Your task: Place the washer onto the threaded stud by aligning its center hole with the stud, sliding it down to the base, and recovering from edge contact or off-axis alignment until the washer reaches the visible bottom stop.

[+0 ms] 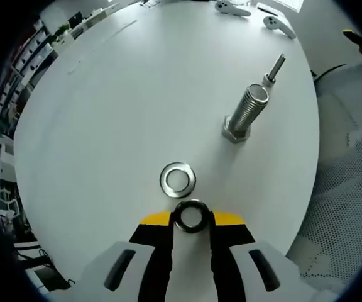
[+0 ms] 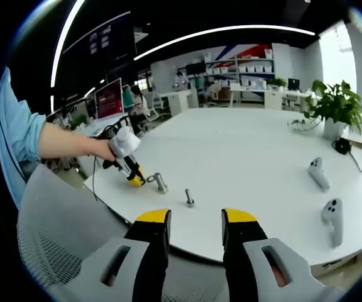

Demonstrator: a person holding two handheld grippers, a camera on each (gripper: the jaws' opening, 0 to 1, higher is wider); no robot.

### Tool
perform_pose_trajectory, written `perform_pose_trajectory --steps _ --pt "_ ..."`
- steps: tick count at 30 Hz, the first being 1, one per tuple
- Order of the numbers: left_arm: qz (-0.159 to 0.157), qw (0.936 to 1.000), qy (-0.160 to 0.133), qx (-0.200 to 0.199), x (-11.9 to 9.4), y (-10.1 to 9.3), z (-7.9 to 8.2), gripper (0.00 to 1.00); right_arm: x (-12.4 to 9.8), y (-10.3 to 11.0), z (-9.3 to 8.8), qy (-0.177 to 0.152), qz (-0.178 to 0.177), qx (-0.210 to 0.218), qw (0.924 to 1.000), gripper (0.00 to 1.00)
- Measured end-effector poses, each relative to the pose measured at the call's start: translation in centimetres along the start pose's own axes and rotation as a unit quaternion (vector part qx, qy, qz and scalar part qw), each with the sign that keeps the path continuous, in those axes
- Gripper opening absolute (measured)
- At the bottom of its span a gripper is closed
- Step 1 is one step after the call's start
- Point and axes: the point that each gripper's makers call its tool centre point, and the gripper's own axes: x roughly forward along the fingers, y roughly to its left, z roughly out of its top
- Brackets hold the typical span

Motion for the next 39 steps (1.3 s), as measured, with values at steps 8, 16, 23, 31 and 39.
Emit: perform_pose_trajectory --steps 8,16,23,31,39 --pt "0.019 0.9996 -0.021 -0.004 -0.1 0.2 0.2 0.19 0.0 0.0 -0.1 0.003 0.001 -0.001 1.0 0.34" --pt "0.022 0.9994 -0.023 0.012 -0.5 0.3 0.5 0.19 0.0 -0.2 0.0 0.002 -0.006 -0.003 1.0 0.34" --pt "0.02 0.9993 -0.027 0.017 -2.0 -0.1 1.5 0.19 0.0 0.0 -0.1 0.003 -0.001 -0.003 1.0 0.35" --pt "0.018 0.9985 -0.037 0.035 -3.5 -0.8 3.3 0.19 0.0 0.0 0.0 0.001 0.001 -0.003 1.0 0.35" --pt "0.006 0.9974 -0.052 0.049 -4.9 -1.7 5.9 0.19 0.0 0.1 0.0 0.001 0.004 0.0 1.0 0.34"
